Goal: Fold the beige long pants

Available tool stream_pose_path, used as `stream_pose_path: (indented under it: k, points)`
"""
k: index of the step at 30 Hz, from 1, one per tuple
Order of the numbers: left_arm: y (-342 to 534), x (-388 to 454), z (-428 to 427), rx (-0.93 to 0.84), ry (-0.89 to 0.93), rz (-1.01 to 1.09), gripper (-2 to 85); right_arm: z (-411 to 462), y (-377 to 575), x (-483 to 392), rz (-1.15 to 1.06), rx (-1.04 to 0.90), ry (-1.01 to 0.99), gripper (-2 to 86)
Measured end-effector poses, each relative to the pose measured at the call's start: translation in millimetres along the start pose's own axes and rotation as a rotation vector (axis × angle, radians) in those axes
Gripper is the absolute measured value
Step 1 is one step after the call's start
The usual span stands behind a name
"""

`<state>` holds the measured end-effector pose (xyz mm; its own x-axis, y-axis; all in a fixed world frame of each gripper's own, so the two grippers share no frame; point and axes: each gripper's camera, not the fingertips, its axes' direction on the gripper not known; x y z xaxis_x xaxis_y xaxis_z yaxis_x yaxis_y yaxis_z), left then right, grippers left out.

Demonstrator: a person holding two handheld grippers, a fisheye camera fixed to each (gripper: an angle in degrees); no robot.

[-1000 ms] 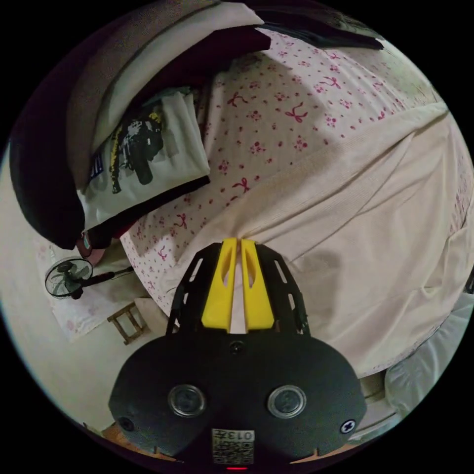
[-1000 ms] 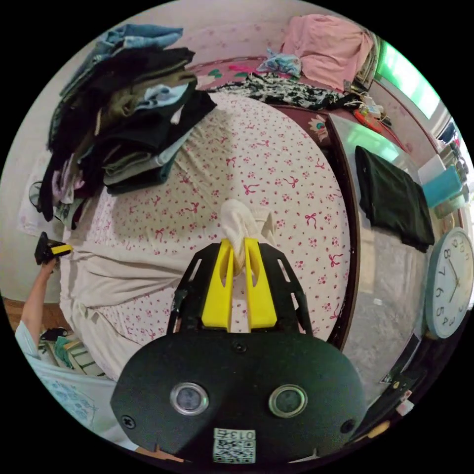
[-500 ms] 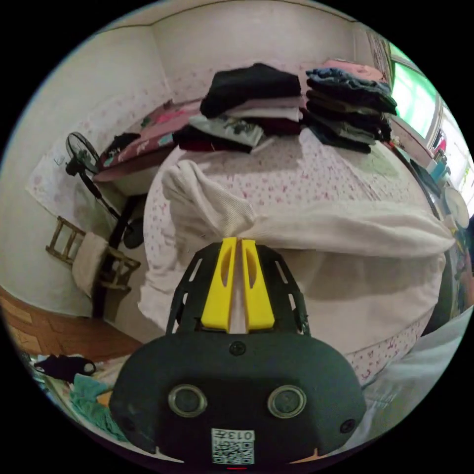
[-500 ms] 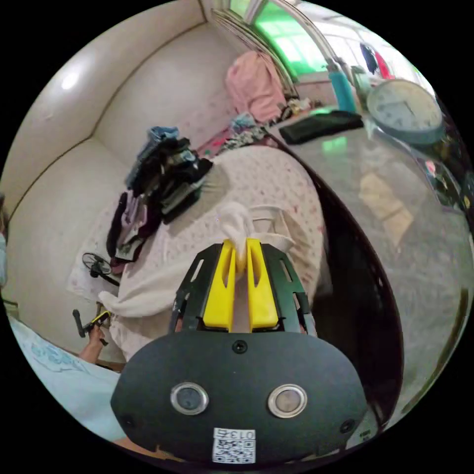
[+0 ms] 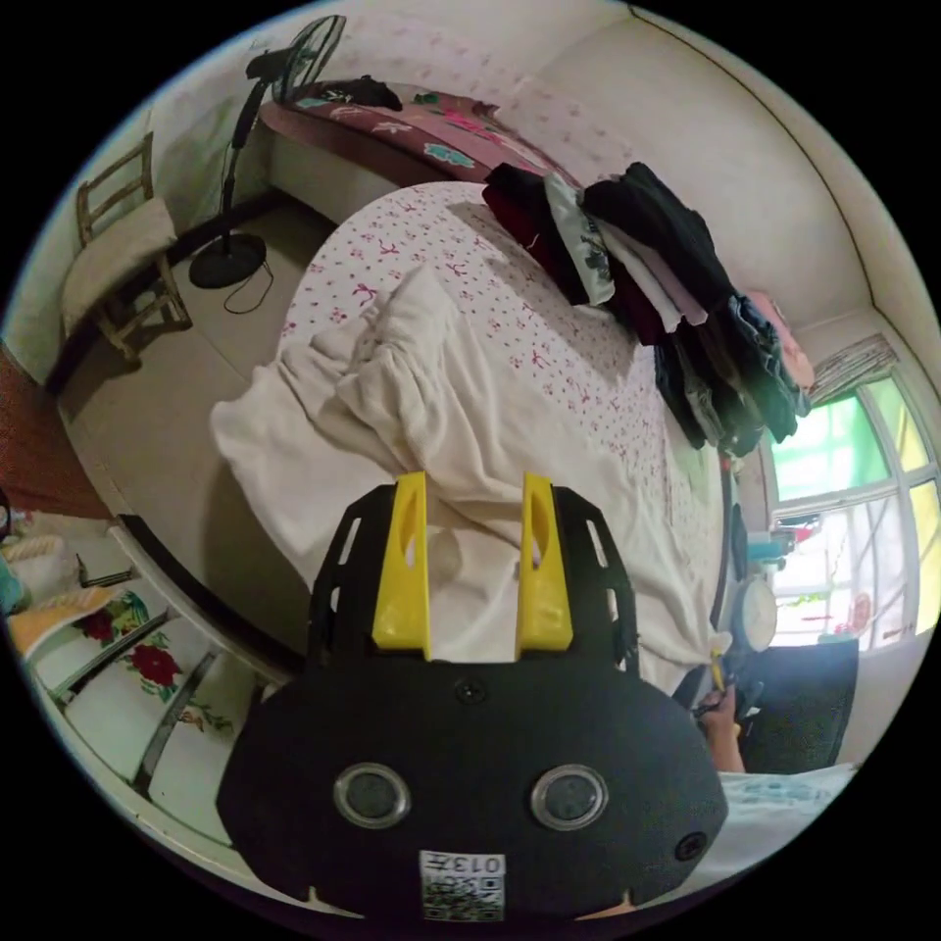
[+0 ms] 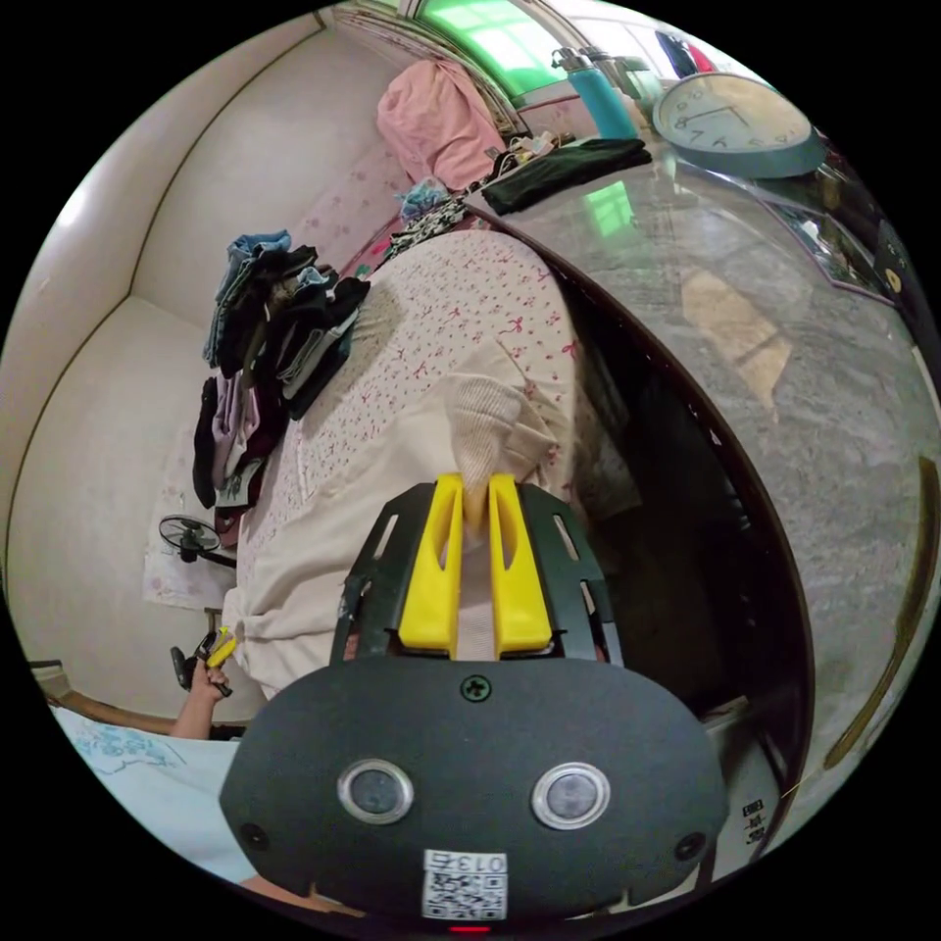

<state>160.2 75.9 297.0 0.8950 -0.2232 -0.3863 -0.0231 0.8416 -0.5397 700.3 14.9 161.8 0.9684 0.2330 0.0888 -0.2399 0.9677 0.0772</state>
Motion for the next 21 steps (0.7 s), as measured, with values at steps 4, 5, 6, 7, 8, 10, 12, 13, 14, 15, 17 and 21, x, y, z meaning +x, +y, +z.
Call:
stream_pose_path:
  k: [4,5,6,7,8,10,12,13,14,15,17,21]
  points:
    - [-30,-1,13,-0.078,-0.092,-0.025,7.4,-1,-5,10,0.007,-0.019,-0.006,6.8]
    - [-32,-2,14,-0.092,-0.113,-0.026,5.1,-2,-6,14,0.015,-0.017,-0.025,7.2]
    - [-36,-1,13,-0.105,-0.142,-0.013,2.5,-3,-7,15,0.016,-0.017,-0.031,7.4]
    - [-38,0,9,-0.102,-0.141,0.002,1.8,-4,-8,19,0.02,-0.023,-0.033,7.3]
    - [-39,0,5,-0.094,-0.138,0.009,1.6,-3,-10,23,0.026,-0.035,-0.034,6.9]
    - [-39,-1,-15,-0.049,-0.099,0.031,1.0,-1,-12,28,0.044,-0.059,-0.014,4.0]
    - [-36,-3,-40,0.031,-0.005,0.044,0.7,-7,-16,29,0.046,-0.043,-0.005,2.8]
    - [-34,-7,-61,0.1,0.085,0.053,0.6,-19,-18,26,0.018,0.012,-0.057,2.2]
    - [-32,-8,-72,0.138,0.132,0.06,0.6,-35,-20,20,-0.035,0.096,-0.135,1.7]
    - [-28,-13,-92,0.223,0.223,0.078,0.5,-42,-20,17,-0.065,0.131,-0.164,1.5]
    - [-22,-25,-113,0.319,0.319,0.068,0.4,-60,-23,10,-0.122,0.184,-0.163,1.0]
    - [-11,-51,-136,0.428,0.444,0.006,0.3,-74,-24,17,-0.08,0.243,-0.223,0.7]
